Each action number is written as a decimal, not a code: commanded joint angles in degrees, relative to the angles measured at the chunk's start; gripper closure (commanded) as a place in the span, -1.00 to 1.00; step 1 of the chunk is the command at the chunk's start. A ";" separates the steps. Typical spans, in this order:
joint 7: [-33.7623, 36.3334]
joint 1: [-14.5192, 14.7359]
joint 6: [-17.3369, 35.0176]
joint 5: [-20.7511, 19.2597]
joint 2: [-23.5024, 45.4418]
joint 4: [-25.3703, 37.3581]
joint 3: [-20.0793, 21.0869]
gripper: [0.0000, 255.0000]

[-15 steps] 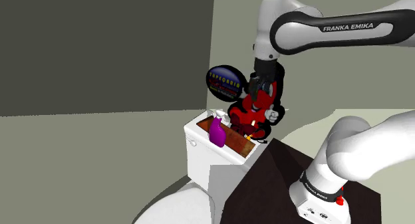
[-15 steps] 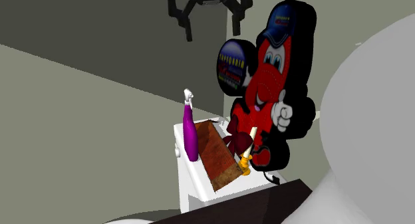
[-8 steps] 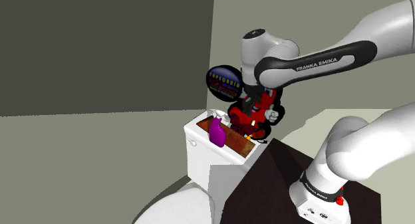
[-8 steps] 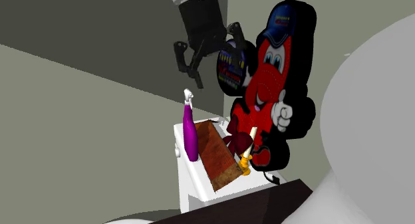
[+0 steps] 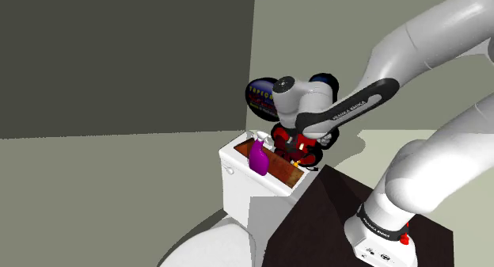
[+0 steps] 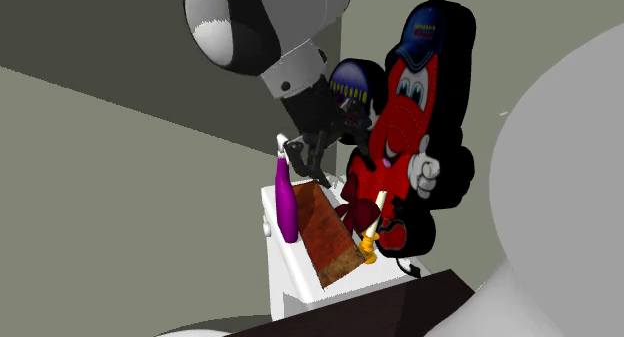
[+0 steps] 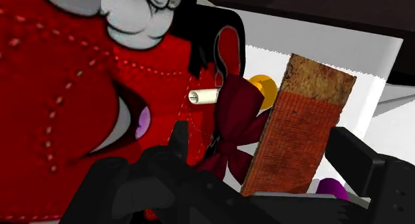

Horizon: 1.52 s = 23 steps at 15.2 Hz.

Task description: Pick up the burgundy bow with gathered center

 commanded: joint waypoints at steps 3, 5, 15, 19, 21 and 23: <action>7.15 -3.37 5.21 -13.60 8.96 -0.07 1.06 -1.00; 11.59 -4.73 6.45 -21.23 14.12 1.05 1.04 -1.00; 20.51 -5.26 9.28 -30.47 23.63 3.27 0.08 -1.00; 20.47 -5.29 9.30 -30.50 23.61 3.26 0.05 1.00; 20.48 -5.29 9.31 -30.51 23.62 3.26 0.05 1.00; 20.47 -5.29 9.30 -30.50 23.61 3.26 0.05 1.00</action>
